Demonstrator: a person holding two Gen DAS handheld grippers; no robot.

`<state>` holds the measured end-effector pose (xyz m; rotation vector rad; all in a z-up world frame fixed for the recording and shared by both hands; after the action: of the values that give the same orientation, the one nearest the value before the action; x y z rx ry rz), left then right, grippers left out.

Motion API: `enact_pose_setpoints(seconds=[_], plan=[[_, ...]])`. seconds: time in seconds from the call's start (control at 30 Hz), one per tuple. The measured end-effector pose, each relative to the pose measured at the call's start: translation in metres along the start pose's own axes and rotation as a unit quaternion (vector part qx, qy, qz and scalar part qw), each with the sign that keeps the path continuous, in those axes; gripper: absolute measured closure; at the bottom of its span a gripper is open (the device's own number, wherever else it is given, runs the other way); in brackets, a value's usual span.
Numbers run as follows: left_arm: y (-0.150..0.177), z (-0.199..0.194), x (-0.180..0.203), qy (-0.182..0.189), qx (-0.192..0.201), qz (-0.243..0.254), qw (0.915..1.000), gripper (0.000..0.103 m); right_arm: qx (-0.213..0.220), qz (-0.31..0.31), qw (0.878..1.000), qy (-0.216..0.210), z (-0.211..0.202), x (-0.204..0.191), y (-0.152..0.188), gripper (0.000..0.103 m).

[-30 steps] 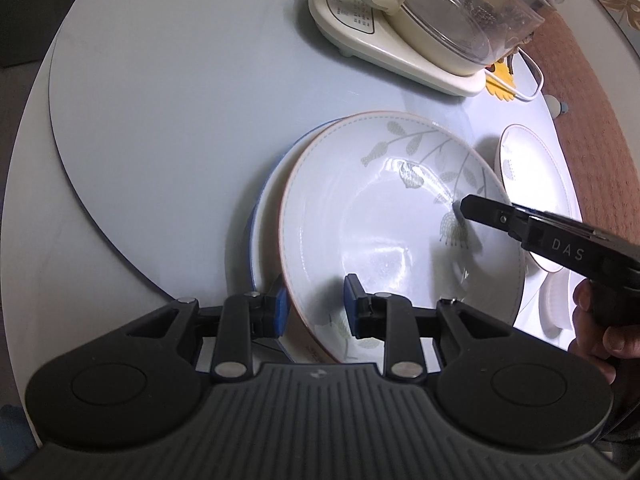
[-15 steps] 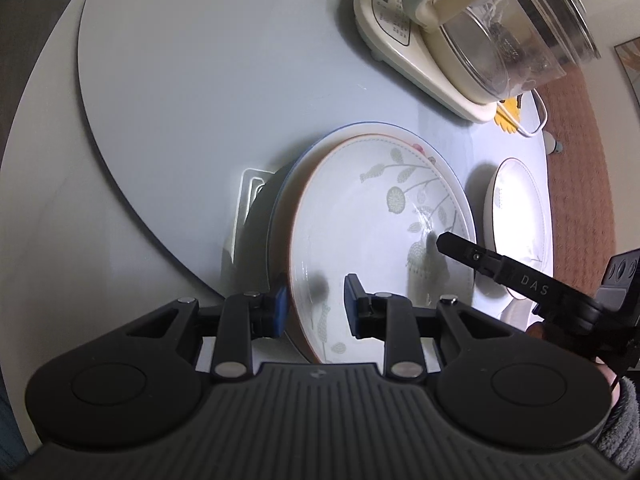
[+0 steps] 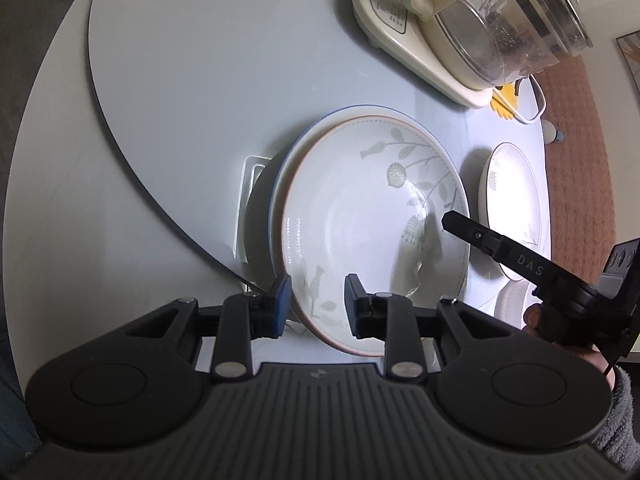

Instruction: Organize plates and bowls

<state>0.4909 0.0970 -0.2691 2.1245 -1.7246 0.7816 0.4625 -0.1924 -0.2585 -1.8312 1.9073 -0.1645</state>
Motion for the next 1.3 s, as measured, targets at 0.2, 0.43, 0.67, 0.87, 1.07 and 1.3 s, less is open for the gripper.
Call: enact_pose_setpoints(seconds=[0.2,0.43,0.67,0.87,1.07,1.3], plan=[[0.006,-0.013,0.015,-0.007,0.029,0.022,0.9993,0.071,0.018,-0.009,1.000,0.023,-0.010,-0.004,0.000,0.080],[0.027,-0.053,0.039,-0.011,0.082,0.049,0.9954,0.071,0.054,-0.019,0.997,0.052,-0.053,-0.011,0.006,0.080],[0.067,-0.101,0.070,-0.014,0.126,0.089,0.9880,0.071,0.105,-0.042,0.992,0.060,-0.117,-0.035,0.020,0.080],[0.114,-0.137,0.095,-0.013,0.156,0.127,0.9794,0.071,0.137,-0.044,0.987,0.066,-0.174,-0.051,0.047,0.079],[0.164,-0.168,0.116,-0.017,0.186,0.161,0.9691,0.071,0.166,-0.049,0.982,0.076,-0.220,-0.060,0.087,0.079],[0.220,-0.192,0.133,-0.012,0.208,0.190,0.9594,0.071,0.199,-0.052,0.973,0.102,-0.262,-0.063,0.134,0.079]])
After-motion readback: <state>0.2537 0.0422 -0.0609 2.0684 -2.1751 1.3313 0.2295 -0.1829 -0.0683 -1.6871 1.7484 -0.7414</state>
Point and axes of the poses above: each gripper's, at about its wrist camera, not at the fingertips, and z roughly the way its jaws point, x to its right, y to its underside, the point moved 2 cm from there along z, roughly the way its jaws point, and after that the axes turned 9 degrees about y, right-handed, at the moved point
